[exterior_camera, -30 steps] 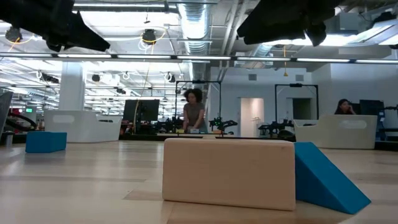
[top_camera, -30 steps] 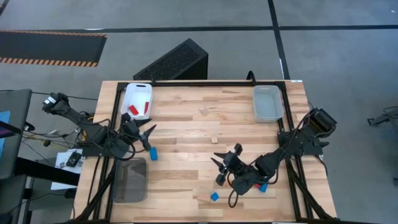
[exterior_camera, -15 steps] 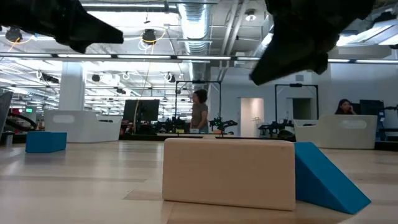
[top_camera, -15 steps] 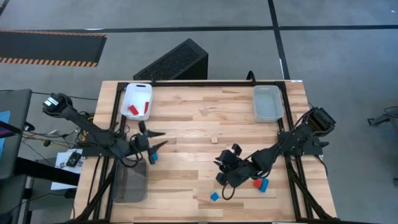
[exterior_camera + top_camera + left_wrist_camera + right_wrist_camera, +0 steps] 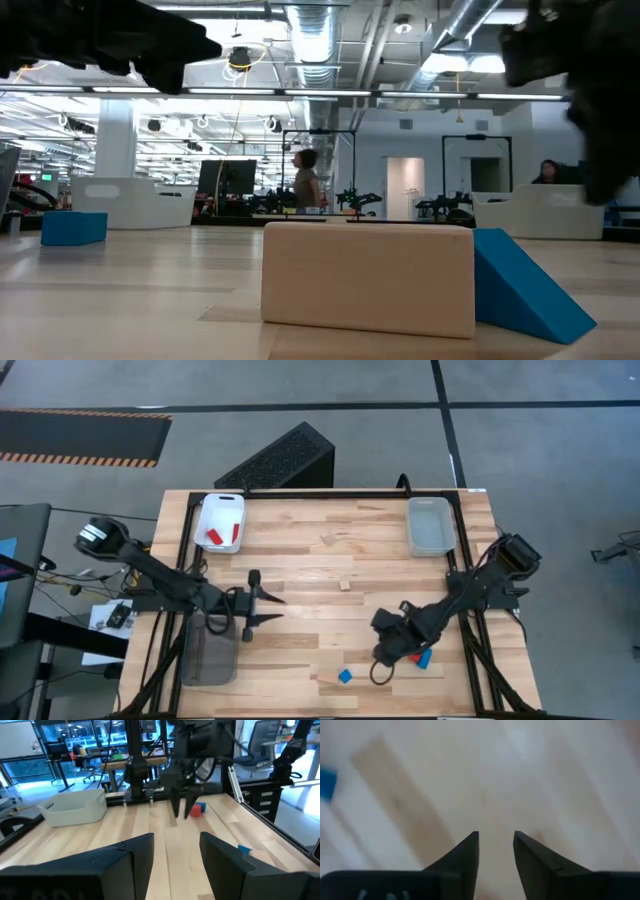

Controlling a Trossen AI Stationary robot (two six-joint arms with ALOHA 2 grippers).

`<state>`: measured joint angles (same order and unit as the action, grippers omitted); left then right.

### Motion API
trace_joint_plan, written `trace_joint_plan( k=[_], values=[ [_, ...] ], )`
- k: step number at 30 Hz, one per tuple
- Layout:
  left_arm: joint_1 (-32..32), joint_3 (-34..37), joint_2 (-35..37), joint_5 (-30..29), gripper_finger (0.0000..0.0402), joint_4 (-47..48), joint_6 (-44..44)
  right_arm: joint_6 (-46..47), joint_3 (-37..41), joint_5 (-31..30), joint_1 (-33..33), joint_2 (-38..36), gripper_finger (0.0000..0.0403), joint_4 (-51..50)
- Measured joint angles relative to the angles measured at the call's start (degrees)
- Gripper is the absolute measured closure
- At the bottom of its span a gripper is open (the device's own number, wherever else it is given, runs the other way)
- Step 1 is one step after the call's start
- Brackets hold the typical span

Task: Sort & place blocks by color
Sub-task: Put the red block into the white bin

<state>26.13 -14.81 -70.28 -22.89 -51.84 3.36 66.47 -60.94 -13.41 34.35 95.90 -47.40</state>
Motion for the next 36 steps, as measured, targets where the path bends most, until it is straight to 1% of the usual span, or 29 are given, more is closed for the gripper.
trace_joint_plan(
  k=[5,8,10,12,19,26,30,36],
  values=[
    [0.0,-0.28,-4.21,0.66,0.0251,-3.79,-0.03,2.23,-3.39,8.72,1.54,0.0,0.0208,-8.52],
    [0.02,-1.06,-6.18,0.68,0.0249,-6.56,-0.05,2.25,-4.03,14.26,2.34,-0.02,0.0176,-10.09],
    [0.02,-1.77,-7.16,0.68,0.0244,-6.4,-0.07,1.73,-4.03,17.55,2.94,-0.02,0.0159,-11.11],
    [0.02,-2.56,-8.23,0.68,0.0238,-6.46,-0.09,1.21,-4.03,19.13,3.59,-0.02,0.015,-11.48],
    [0.02,-4.19,-11.39,0.6,0.021,-6.16,0.51,2.76,-3.76,19.17,5.34,-0.02,0.0148,-16.24],
    [0.04,-4.26,-11.42,-0.93,0.0188,-6.15,1.67,4.01,0.6,18.96,5.72,-0.07,0.0147,-8.26],
    [0.04,-4.26,-11.39,-1.0,0.0178,-5.93,1.68,4.05,2.45,18.19,5.79,-0.09,0.0147,-7.53],
    [0.04,-4.26,-11.37,-1.03,0.017,-5.87,1.66,3.59,4.17,18.43,5.75,-0.39,0.0147,-3.44]
  ],
)
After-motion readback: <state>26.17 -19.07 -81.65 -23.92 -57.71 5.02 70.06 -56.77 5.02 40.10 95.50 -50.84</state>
